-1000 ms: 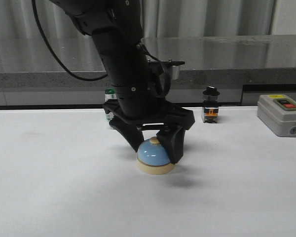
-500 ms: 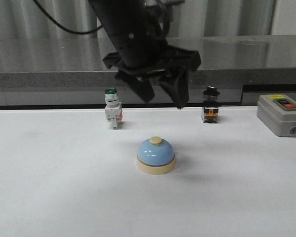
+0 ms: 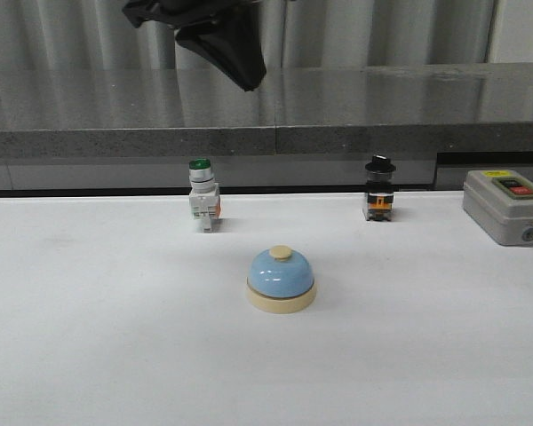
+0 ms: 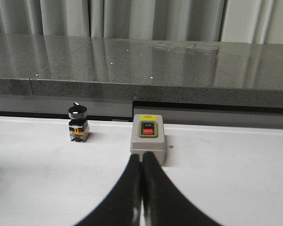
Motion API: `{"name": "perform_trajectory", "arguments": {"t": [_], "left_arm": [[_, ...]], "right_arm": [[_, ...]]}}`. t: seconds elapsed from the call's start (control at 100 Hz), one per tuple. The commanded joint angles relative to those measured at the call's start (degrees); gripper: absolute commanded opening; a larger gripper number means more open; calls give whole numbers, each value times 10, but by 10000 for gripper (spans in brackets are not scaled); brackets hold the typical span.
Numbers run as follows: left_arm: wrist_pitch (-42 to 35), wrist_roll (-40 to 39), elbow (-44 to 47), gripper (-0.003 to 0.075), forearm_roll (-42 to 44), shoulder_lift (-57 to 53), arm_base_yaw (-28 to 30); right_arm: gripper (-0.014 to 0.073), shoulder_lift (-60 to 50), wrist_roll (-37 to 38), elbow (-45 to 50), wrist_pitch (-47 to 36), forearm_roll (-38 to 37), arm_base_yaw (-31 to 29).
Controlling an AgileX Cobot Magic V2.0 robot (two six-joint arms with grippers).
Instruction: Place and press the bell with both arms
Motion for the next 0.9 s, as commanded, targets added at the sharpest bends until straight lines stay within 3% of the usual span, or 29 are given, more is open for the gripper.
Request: {"name": "perform_trajectory", "arguments": {"t": [0.0, 0.58, 0.89], "left_arm": [[-22, -5, -14, -20, -10, -48, 20], [-84, -17, 173, -20, -15, -215, 208], [-116, -17, 306, -20, -15, -342, 273]], "right_arm": [[-60, -9, -3, -9, -43, -5, -2], [-60, -9, -3, -9, -43, -5, -2], [-60, -9, -3, -9, -43, -5, -2]]}}
